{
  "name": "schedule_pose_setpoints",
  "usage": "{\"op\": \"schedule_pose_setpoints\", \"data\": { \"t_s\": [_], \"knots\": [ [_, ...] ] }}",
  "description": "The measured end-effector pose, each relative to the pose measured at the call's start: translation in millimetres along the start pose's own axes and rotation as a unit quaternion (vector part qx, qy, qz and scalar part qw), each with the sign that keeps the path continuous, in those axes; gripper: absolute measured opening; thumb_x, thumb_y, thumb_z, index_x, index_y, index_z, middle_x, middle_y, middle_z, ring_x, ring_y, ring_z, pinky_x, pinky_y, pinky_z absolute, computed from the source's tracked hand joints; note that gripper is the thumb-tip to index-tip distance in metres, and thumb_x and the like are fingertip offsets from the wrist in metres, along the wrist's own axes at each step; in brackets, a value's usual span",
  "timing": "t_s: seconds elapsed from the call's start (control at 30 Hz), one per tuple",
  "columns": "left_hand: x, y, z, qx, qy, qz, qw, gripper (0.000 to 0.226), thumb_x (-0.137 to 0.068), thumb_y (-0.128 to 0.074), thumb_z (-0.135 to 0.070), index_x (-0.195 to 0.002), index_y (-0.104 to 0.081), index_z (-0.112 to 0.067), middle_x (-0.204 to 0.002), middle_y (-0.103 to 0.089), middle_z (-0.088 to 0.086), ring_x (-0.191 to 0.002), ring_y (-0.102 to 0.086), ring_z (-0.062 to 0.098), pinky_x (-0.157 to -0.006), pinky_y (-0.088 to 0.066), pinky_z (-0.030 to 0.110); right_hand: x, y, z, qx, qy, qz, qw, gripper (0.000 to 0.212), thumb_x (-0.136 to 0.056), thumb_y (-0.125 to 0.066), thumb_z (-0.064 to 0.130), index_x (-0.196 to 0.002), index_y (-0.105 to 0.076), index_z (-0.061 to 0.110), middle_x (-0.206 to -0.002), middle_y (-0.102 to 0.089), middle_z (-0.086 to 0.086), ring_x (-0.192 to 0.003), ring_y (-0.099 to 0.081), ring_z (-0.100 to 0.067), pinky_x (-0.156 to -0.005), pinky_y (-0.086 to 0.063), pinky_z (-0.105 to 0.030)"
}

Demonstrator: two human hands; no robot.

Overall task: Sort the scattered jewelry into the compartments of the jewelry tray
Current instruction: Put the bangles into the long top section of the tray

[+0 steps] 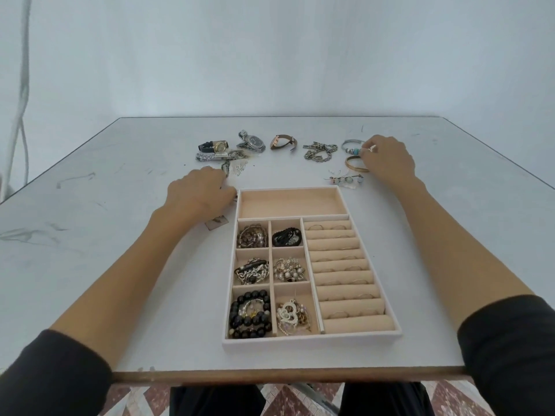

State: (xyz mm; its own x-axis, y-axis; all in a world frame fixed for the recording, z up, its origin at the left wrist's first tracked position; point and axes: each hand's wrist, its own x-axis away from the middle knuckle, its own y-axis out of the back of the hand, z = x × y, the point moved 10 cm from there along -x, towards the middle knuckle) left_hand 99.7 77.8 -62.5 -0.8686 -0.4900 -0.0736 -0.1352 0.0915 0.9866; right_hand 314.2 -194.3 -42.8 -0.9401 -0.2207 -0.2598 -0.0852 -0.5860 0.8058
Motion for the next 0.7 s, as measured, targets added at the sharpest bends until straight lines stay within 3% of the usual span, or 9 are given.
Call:
{"op": "schedule_pose_setpoints", "data": {
  "t_s": [0.17,0.33,0.5,0.7],
  "knots": [
    [-24,23,-21,0.027,0.007,-0.016,0.999,0.033,-0.091,-0.046,-0.034,-0.122,-0.057,-0.032,-0.127,-0.058,-0.002,-0.116,-0.053,0.025,-0.093,-0.039,0.039,-3,1,11,-0.004,0.077,-0.025,0.997,0.028,-0.091,-0.056,0.037,-0.107,-0.066,0.017,-0.117,-0.056,-0.01,-0.114,-0.049,-0.028,-0.094,-0.036,-0.04],
    [-51,37,-83,0.035,-0.051,-0.005,0.998,0.032,-0.089,-0.048,-0.033,-0.119,-0.059,-0.034,-0.125,-0.059,-0.003,-0.11,-0.055,0.027,-0.086,-0.039,0.034,-7,5,-3,-0.022,0.064,-0.062,0.996,0.027,-0.096,-0.044,0.02,-0.115,-0.063,0.016,-0.119,-0.056,-0.01,-0.113,-0.049,-0.029,-0.093,-0.035,-0.04],
    [-77,32,-157,0.044,-0.12,0.017,0.992,0.031,-0.089,-0.047,-0.026,-0.116,-0.06,-0.032,-0.126,-0.058,-0.003,-0.117,-0.053,0.025,-0.09,-0.036,0.034,-12,4,-21,-0.034,0.015,-0.079,0.996,0.035,-0.094,-0.036,0.009,-0.118,-0.061,0.016,-0.119,-0.057,-0.011,-0.114,-0.049,-0.03,-0.091,-0.033,-0.037],
    [-93,14,-233,-0.032,-0.181,-0.053,0.982,0.034,-0.097,-0.045,-0.02,-0.126,-0.054,-0.035,-0.131,-0.054,-0.002,-0.12,-0.051,0.022,-0.089,-0.034,0.033,-12,4,-26,-0.064,0.015,-0.084,0.994,0.038,-0.085,-0.04,0.003,-0.111,-0.064,0.018,-0.117,-0.058,-0.007,-0.113,-0.049,-0.026,-0.087,-0.029,-0.032]
  ]
}}
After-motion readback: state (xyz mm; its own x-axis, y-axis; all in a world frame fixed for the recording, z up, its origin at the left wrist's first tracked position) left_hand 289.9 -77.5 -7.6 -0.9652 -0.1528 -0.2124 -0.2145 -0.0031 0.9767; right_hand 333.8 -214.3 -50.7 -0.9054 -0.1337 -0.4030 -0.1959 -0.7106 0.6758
